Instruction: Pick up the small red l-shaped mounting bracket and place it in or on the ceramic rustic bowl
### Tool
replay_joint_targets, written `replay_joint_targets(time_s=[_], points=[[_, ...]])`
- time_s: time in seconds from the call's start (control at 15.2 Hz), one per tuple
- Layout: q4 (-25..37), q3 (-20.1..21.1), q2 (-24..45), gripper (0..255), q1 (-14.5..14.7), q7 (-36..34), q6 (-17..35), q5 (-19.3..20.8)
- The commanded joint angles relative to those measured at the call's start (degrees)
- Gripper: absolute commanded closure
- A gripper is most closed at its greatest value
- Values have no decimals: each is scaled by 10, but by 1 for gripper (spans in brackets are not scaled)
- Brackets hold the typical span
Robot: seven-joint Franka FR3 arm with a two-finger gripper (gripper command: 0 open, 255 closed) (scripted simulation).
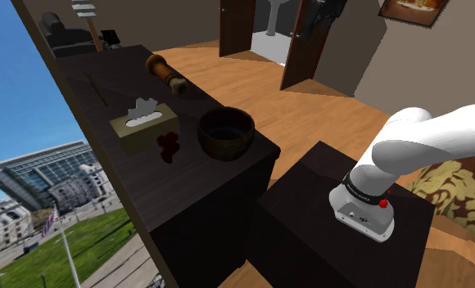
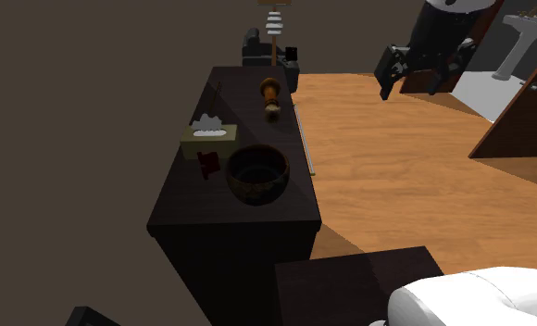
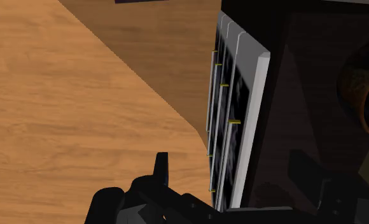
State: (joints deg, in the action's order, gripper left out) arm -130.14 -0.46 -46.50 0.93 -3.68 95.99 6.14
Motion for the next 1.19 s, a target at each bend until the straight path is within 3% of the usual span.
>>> replay_joint_targets(time_s=[0.0, 0.59, 1.12], points=[[0, 0, 0, 0, 0, 0, 0, 0], [-1, 84, 91, 0, 34, -87, 60, -49], [36, 157, 203, 0, 57, -162, 112, -74]])
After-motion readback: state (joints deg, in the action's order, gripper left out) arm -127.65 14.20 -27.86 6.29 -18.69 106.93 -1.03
